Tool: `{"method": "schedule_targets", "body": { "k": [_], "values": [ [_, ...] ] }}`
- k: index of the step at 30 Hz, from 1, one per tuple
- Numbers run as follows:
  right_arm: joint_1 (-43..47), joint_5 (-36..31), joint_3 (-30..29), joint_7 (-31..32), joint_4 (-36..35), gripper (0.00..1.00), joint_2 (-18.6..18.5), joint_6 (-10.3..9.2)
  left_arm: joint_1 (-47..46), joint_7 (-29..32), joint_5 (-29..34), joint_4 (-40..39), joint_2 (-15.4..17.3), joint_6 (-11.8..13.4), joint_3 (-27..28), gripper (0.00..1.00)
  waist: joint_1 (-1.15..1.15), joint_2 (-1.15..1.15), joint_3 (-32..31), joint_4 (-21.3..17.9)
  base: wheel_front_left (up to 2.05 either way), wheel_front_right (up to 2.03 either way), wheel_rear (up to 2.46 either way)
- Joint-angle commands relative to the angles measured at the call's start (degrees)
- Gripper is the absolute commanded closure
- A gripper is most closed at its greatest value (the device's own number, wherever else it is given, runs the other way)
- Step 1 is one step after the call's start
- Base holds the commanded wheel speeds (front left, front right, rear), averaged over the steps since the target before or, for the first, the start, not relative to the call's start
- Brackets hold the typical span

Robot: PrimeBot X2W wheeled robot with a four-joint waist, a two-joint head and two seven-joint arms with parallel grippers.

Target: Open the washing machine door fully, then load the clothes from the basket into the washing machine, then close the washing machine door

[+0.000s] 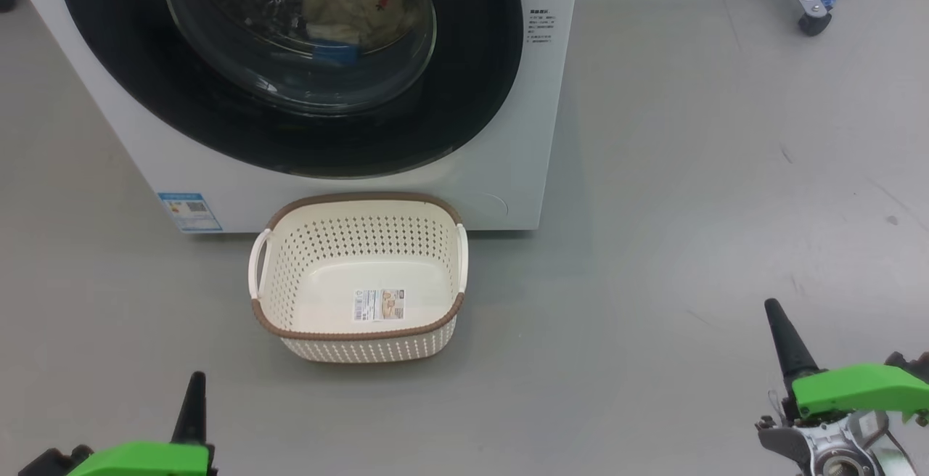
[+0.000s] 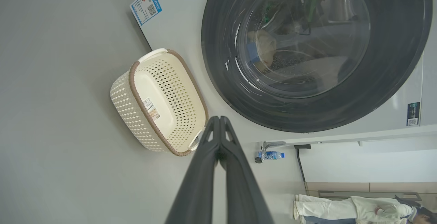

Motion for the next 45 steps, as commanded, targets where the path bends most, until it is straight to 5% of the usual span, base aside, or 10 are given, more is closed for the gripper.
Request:
{"method": "schedule_targets", "body": {
  "k": [1, 34, 45],
  "values": [
    [-3.49, 1.72, 0.27, 0.57, -2.23, 1.0, -0.54, -0.13, -3.18, 0.41, -1.63, -1.57, 0.82, -0.36, 1.81, 1.0, 0.0, 0.0, -0.05, 0.05, 0.0, 0.0, 0.0],
    [-4.35, 22.43, -3.3, 6.24, -2.94, 1.0, -0.02, -0.18, -5.95, 5.94, -23.72, -0.64, 1.0, -0.88, 2.7, 1.0, 0.0, 0.0, -1.3, 1.27, 0.0, 0.0, 0.0],
    [-4.38, 22.45, -3.55, 6.47, -2.94, 1.0, 0.14, -0.19, -5.97, 5.99, -23.93, -0.63, 1.0, -0.89, 2.71, 1.0, 0.0, 0.0, -1.31, 1.29, 0.0, 0.0, 0.0]
  ]
}}
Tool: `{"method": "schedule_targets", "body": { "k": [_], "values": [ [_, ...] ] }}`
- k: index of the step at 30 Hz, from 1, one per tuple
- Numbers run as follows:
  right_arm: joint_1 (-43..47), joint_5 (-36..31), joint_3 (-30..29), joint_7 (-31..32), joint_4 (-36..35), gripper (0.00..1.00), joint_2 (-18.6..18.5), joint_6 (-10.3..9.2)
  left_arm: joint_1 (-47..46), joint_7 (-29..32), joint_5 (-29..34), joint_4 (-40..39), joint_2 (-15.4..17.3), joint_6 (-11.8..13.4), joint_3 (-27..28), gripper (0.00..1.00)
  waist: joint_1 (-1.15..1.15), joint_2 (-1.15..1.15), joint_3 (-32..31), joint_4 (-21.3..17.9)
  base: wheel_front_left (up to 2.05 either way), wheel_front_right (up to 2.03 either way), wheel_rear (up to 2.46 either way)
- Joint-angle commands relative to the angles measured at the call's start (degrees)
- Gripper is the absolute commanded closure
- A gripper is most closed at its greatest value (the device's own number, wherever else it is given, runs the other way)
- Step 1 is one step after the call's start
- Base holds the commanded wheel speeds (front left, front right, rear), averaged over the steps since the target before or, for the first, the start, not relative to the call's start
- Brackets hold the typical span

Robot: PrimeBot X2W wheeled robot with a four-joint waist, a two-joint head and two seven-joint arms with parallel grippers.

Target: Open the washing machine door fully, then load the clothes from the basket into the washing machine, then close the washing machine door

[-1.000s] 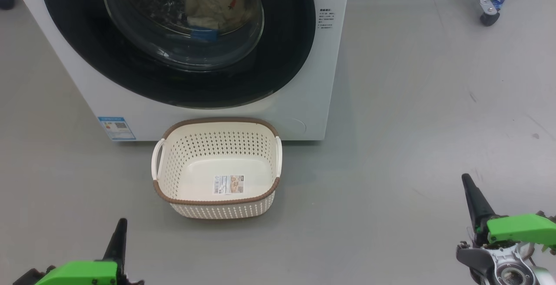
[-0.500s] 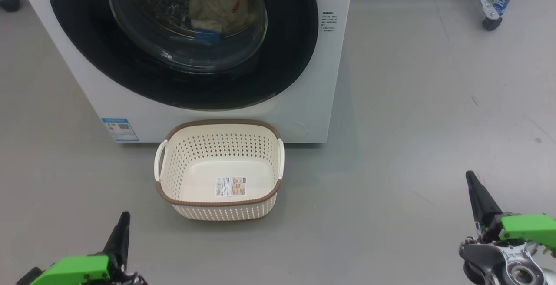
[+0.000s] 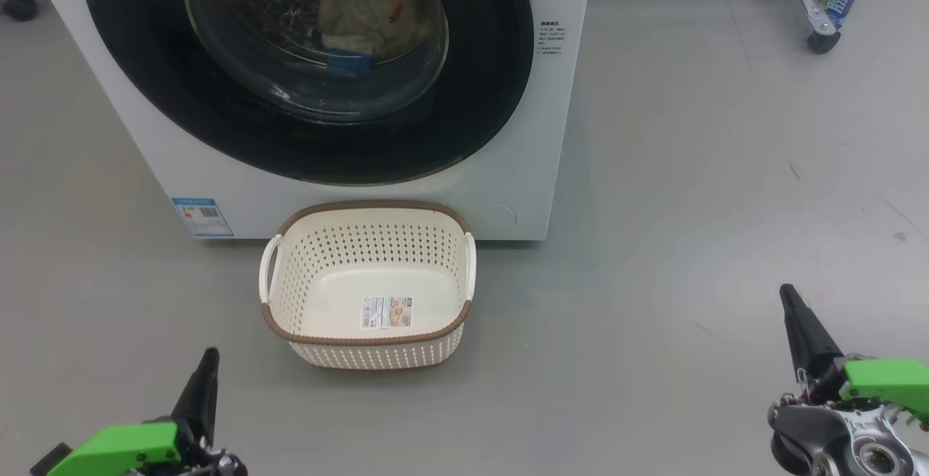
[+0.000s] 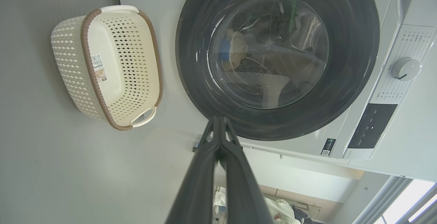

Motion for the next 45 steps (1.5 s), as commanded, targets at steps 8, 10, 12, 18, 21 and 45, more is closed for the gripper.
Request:
{"method": "schedule_targets", "body": {
  "k": [8, 10, 12, 18, 21, 45],
  "values": [
    [-3.31, 0.02, 0.63, 0.37, -2.17, 1.0, -0.38, -0.16, -2.78, 0.16, -0.28, -1.58, 0.96, -0.41, 1.95, 1.0, 0.0, 0.0, 0.0, 0.0, 0.0, 0.0, 0.0],
    [-3.32, -0.01, 0.6, 0.4, -2.17, 1.0, -0.36, -0.16, -2.78, 0.16, -0.28, -1.58, 0.96, -0.41, 1.95, 1.0, 0.0, 0.0, 0.0, 0.0, 0.0, 0.0, 0.0],
    [-3.32, -0.04, 0.56, 0.43, -2.17, 1.0, -0.33, -0.16, -2.78, 0.16, -0.28, -1.58, 0.96, -0.41, 1.95, 1.0, 0.0, 0.0, 0.0, 0.0, 0.0, 0.0, 0.0],
    [-3.33, -0.12, 0.47, 0.51, -2.16, 1.0, -0.26, -0.16, -2.78, 0.16, -0.28, -1.58, 0.96, -0.41, 1.94, 1.0, 0.0, 0.0, 0.0, 0.0, 0.0, 0.0, 0.0],
    [-3.33, -0.16, 0.42, 0.54, -2.16, 1.0, -0.23, -0.16, -2.78, 0.16, -0.29, -1.58, 0.96, -0.41, 1.94, 1.0, 0.0, 0.0, 0.0, 0.0, 0.0, 0.0, 0.0],
    [-3.36, -0.43, 0.09, 0.81, -2.14, 1.0, 0.0, -0.16, -2.78, 0.16, -0.29, -1.59, 0.96, -0.41, 1.94, 1.0, 0.0, 0.0, 0.0, 0.0, 0.0, 0.0, 0.0]
  ]
}}
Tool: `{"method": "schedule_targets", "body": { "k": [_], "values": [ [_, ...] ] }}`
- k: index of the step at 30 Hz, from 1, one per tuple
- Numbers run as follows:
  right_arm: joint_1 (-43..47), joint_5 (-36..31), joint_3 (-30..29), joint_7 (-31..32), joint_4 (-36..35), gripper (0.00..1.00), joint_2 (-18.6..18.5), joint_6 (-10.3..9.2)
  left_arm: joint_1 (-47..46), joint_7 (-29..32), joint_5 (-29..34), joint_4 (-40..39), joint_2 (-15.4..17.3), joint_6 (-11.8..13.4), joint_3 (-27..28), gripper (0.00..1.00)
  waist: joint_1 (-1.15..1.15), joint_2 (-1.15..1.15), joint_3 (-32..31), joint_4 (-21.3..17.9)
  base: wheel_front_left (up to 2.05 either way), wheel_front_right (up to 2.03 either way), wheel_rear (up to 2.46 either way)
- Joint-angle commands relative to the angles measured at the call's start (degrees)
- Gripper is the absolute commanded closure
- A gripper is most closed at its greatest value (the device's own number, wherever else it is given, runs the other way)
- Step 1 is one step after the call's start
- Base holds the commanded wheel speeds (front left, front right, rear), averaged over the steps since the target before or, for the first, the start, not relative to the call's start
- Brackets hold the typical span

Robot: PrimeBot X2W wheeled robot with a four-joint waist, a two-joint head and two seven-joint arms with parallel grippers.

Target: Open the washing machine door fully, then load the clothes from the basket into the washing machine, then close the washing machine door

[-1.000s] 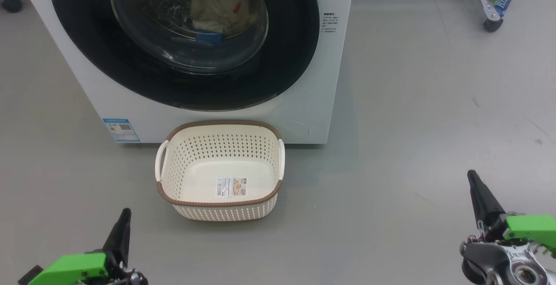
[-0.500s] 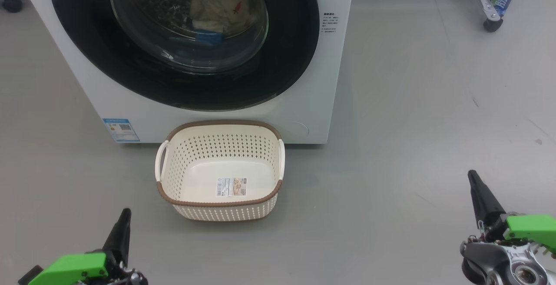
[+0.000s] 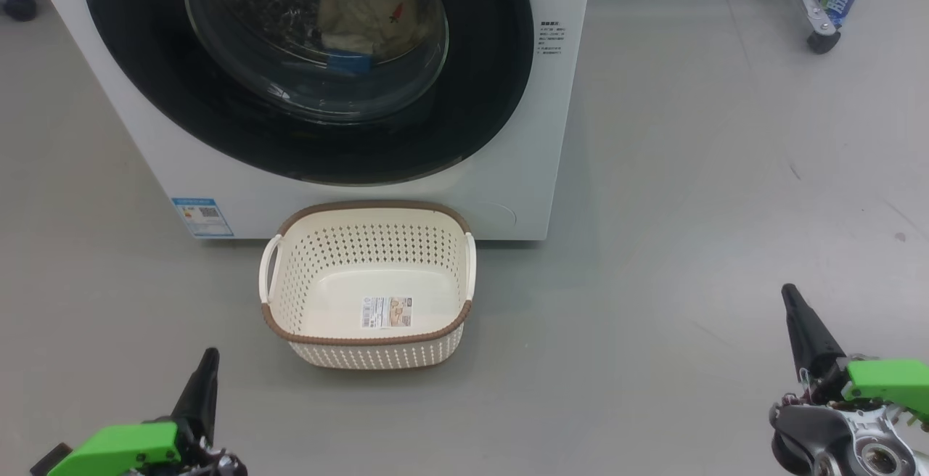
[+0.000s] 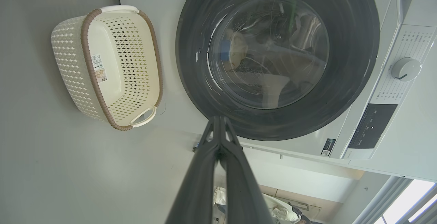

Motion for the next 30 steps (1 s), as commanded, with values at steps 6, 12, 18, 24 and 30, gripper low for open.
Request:
{"method": "schedule_targets", "body": {
  "k": [6, 12, 18, 24, 30],
  "values": [
    [-3.35, -0.44, 0.88, 0.33, -2.14, 1.0, -0.31, -0.16, -2.77, 0.16, -0.29, -1.62, 0.96, -0.41, 1.93, 1.0, 0.0, 0.0, 0.0, 0.0, 0.0, 0.0, 0.0],
    [-3.36, -0.5, 0.81, 0.38, -2.13, 1.0, -0.26, -0.16, -2.77, 0.15, -0.29, -1.62, 0.96, -0.41, 1.92, 1.0, 0.0, 0.0, 0.0, 0.0, 0.0, 0.0, 0.0],
    [-3.36, -0.54, 0.75, 0.43, -2.13, 1.0, -0.22, -0.16, -2.77, 0.15, -0.29, -1.62, 0.96, -0.41, 1.92, 1.0, 0.0, 0.0, 0.0, 0.0, 0.0, 0.0, 0.0],
    [-3.37, -0.59, 0.7, 0.47, -2.13, 1.0, -0.18, -0.16, -2.77, 0.15, -0.29, -1.62, 0.96, -0.41, 1.92, 1.0, 0.0, 0.0, 0.0, 0.0, 0.0, 0.0, 0.0],
    [-3.37, -0.63, 0.65, 0.51, -2.12, 1.0, -0.15, -0.16, -2.77, 0.15, -0.29, -1.62, 0.96, -0.41, 1.92, 1.0, 0.0, 0.0, 0.0, 0.0, 0.0, 0.0, 0.0]
  ]
}}
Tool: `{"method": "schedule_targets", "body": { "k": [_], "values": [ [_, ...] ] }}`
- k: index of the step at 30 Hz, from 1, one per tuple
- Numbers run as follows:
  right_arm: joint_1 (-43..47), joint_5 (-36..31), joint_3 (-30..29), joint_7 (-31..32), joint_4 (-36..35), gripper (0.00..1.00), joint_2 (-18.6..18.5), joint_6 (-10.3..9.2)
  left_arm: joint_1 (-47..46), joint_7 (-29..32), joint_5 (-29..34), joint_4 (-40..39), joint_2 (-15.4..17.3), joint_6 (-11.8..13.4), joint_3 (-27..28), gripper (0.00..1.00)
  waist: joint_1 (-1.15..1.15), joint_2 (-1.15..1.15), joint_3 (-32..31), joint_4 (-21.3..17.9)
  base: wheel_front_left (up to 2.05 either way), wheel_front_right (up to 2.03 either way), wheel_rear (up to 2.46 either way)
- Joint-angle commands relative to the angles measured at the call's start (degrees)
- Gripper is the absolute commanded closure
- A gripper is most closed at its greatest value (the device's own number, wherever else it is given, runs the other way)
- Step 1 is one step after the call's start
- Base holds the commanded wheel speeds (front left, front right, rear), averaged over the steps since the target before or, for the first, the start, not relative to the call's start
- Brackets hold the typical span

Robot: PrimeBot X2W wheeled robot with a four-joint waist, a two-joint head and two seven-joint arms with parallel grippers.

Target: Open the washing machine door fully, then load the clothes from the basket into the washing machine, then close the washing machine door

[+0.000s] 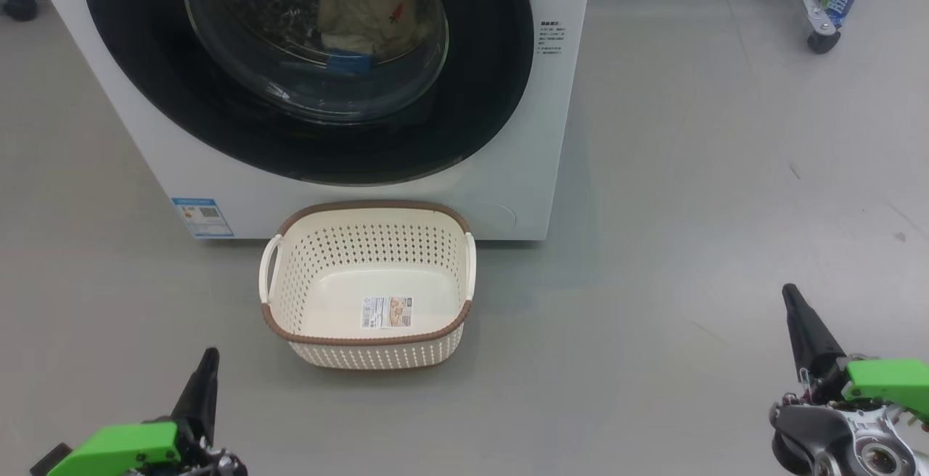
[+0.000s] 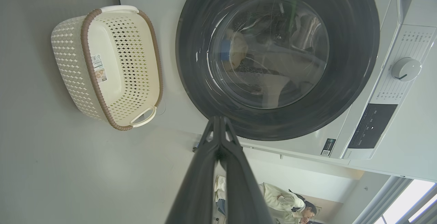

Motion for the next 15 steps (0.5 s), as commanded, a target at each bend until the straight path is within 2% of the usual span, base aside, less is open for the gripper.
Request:
{"method": "schedule_targets", "body": {
  "k": [1, 15],
  "values": [
    [-3.34, -0.22, 0.94, 0.45, -2.12, 1.0, -0.35, -0.16, -2.77, 0.15, -0.29, -1.63, 0.96, -0.41, 1.92, 1.0, 0.0, 0.0, 0.0, 0.0, 0.0, 0.0, 0.0],
    [-3.35, -0.3, 0.84, 0.53, -2.12, 1.0, -0.28, -0.16, -2.77, 0.15, -0.3, -1.64, 0.96, -0.41, 1.92, 1.0, 0.0, 0.0, 0.0, 0.0, 0.0, 0.0, 0.0]
  ]
}}
